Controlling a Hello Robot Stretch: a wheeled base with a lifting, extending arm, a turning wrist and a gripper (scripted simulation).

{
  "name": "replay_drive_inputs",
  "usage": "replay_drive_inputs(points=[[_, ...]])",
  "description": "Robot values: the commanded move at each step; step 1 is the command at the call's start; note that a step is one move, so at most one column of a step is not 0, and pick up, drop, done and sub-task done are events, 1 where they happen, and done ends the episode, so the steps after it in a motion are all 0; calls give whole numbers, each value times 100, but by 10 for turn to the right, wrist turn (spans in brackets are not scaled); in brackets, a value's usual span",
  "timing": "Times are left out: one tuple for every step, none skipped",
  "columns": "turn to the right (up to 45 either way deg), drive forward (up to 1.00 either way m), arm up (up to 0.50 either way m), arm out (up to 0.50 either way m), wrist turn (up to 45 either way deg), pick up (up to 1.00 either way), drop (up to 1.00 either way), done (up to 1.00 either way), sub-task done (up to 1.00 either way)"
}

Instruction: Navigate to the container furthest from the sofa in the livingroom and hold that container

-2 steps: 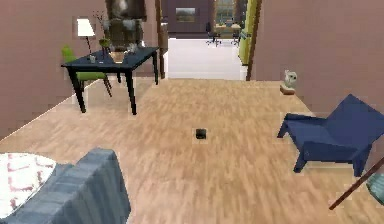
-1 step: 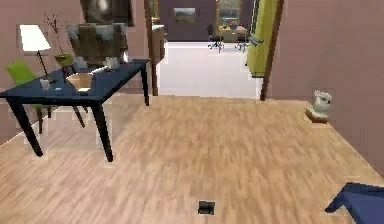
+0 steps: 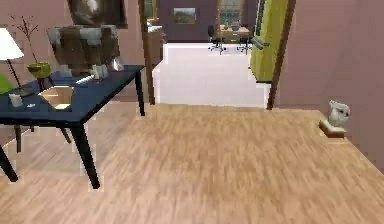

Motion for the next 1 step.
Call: replay_drive_inputs(points=[[-330, 0, 0, 0, 0, 0, 0, 0, 0]])
